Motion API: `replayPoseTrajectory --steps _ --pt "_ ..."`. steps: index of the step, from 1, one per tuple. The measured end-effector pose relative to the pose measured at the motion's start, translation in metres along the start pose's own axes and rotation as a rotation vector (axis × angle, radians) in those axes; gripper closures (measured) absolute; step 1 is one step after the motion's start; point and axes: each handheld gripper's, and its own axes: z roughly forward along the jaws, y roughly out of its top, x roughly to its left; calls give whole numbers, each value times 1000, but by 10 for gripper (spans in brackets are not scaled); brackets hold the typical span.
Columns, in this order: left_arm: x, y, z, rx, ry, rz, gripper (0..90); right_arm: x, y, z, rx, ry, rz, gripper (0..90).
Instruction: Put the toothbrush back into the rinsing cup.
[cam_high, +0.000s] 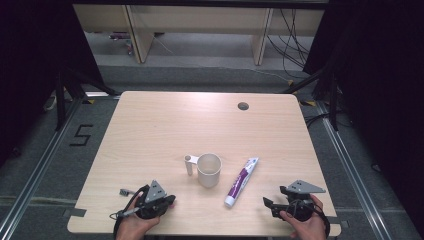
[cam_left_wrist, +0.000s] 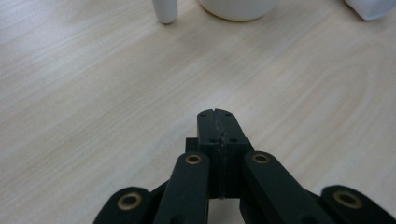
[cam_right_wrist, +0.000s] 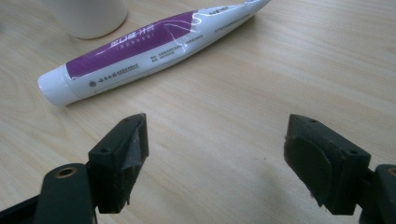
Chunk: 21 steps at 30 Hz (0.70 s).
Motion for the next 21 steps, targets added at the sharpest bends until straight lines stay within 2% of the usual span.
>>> replayPoseTrajectory --steps 3,11,15,17,18,19,20,21 --pt "-1 -3 -5 15 -7 14 896 0 0 0 0 0 1 231" --pt "-5 -15 -16 26 -42 9 896 2 0 0 3 13 8 232" --pt "-6 -22 -23 36 -53 8 895 1 0 0 1 -1 3 233" --pt "-6 -24 -27 46 -52 14 895 1 0 0 4 11 9 233" --pt "-5 -27 -30 54 -46 23 895 4 0 0 13 12 38 233" --pt "-5 -27 -30 54 -46 23 895 4 0 0 11 18 31 233" --pt "-6 -29 -33 59 -47 22 895 2 0 0 3 9 3 233" --pt "-6 -30 -34 58 -53 18 895 2 0 0 3 6 2 233"
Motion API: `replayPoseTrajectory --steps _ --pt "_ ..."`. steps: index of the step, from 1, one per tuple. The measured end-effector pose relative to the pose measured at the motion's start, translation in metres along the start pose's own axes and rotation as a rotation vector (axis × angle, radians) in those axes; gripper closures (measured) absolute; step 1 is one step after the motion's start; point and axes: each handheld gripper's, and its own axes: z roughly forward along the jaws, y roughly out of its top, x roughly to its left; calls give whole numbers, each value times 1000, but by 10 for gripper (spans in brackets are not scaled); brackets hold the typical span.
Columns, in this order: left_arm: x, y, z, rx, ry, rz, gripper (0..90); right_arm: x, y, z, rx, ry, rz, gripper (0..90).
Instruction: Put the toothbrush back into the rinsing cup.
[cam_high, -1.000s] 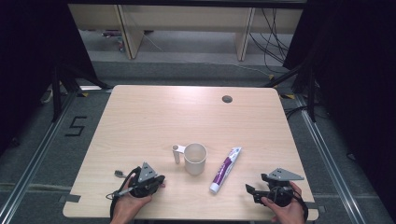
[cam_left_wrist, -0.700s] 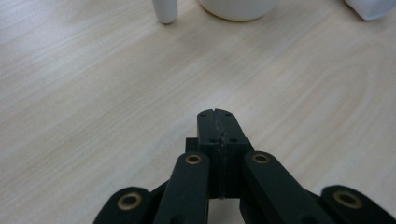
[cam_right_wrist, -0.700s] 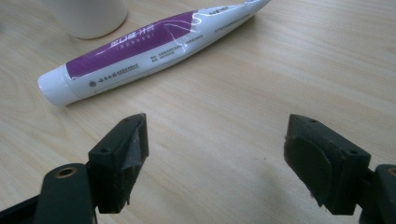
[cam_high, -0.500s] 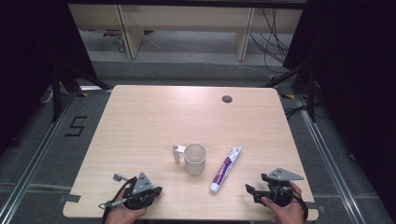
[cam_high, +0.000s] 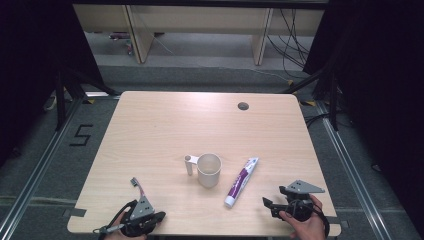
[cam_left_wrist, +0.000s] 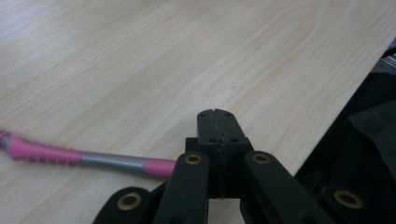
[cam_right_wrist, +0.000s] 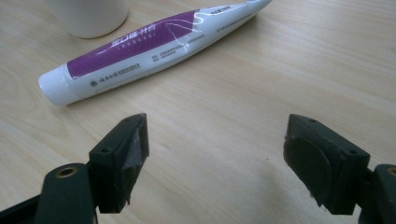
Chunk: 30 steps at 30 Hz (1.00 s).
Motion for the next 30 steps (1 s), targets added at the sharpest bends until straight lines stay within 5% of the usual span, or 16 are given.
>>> replayPoseTrajectory --steps 14,17,26,30 --pt "16 -13 -22 57 57 19 894 2 0 1 0 14 28 235" --pt "21 -16 -25 70 67 12 894 -1 0 1 -2 3 -14 234" --pt "39 -17 -33 101 108 -8 892 -1 0 1 -6 7 -15 234" --pt "44 -9 -36 95 115 -14 788 0 0 2 -14 35 0 234"
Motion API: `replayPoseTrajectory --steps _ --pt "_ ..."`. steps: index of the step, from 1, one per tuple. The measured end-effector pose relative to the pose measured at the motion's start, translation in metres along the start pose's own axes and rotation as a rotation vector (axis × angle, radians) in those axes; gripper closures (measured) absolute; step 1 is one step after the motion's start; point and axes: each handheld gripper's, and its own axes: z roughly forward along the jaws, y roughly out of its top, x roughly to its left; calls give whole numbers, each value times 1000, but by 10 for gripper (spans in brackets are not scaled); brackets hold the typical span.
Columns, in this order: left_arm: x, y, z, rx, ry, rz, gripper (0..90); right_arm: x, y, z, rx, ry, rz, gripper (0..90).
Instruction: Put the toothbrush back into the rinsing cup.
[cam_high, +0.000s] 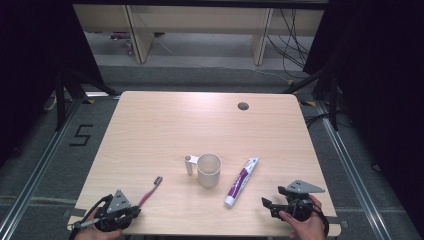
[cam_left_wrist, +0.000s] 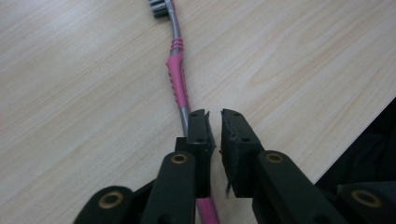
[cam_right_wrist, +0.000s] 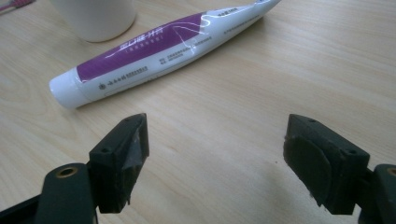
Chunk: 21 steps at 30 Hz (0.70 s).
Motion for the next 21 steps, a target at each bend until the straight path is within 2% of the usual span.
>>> replayPoseTrajectory --steps 1,5,6,7,8,9,11,12,13,15,17,19,21 --pt "0 3 -1 -1 5 -10 762 0 0 -1 3 -13 -6 233" --pt "6 16 -1 18 34 4 704 1 0 -1 6 -1 -1 233" --pt "6 19 0 27 29 -12 689 1 0 0 6 1 -3 232" --pt "9 22 1 58 28 6 689 1 0 0 6 1 -3 232" --pt "9 24 4 56 40 -9 672 1 0 0 4 22 2 232" --pt "10 27 5 81 24 -4 672 1 0 0 4 22 2 232" --pt "12 31 8 111 29 -5 646 1 0 -1 6 11 2 231" --pt "14 35 11 140 22 8 634 0 0 -1 -6 16 0 232" --pt "14 35 11 140 22 8 626 0 0 -1 -6 16 0 232" --pt "14 40 16 177 19 2 628 0 0 -1 -4 10 -2 231" --pt "14 41 19 179 24 -4 626 0 0 -1 -4 10 -2 231" --pt "16 45 22 208 16 13 631 1 0 -1 -2 22 8 231" --pt "17 48 25 251 5 34 648 0 0 -1 -8 18 -2 232"
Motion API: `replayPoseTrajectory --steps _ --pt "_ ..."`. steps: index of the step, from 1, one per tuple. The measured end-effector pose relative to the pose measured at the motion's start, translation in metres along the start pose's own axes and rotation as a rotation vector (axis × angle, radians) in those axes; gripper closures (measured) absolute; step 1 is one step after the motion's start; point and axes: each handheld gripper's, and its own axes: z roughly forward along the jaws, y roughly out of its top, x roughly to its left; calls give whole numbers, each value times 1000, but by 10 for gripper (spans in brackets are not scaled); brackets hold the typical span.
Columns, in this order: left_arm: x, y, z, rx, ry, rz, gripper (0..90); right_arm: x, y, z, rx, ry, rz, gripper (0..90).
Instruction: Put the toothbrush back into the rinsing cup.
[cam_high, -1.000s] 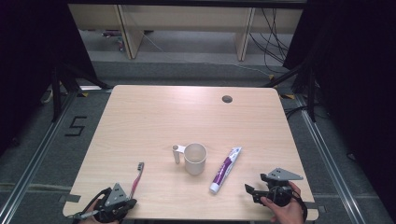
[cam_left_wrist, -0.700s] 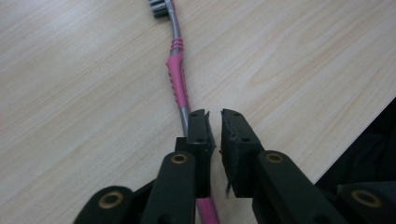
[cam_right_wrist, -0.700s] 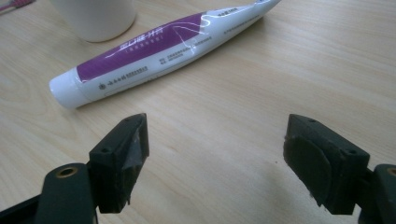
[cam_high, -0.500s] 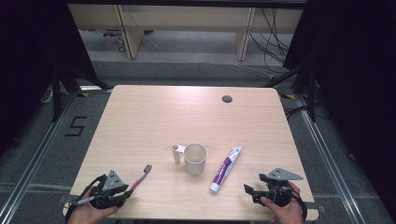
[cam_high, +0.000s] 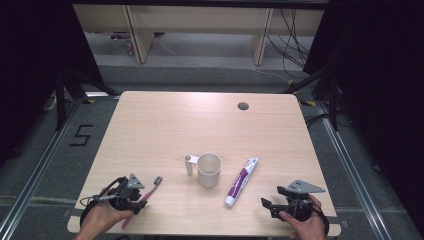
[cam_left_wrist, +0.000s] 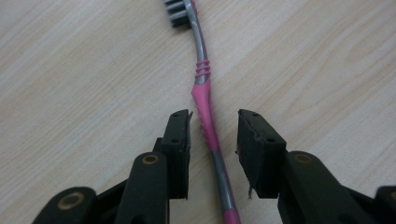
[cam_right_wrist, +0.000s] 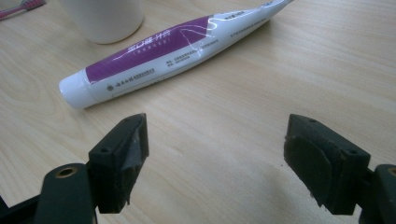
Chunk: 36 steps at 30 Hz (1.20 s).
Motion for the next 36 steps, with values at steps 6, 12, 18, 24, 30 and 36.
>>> replayPoseTrajectory --steps 6,12,18,24,30,36 --pt "3 5 6 27 -3 -24 682 0 0 0 1 -1 -1 232" --pt "6 13 9 69 -25 -26 752 1 0 1 6 12 -2 233" --pt "10 24 11 157 -60 -27 804 3 0 0 9 10 32 235" --pt "12 29 12 188 -66 -26 809 2 0 -1 -1 5 19 238" --pt "11 34 14 223 -60 -23 811 2 1 -2 -11 5 14 244" --pt "12 36 14 248 -67 -23 814 1 1 -1 -18 -2 -5 245"
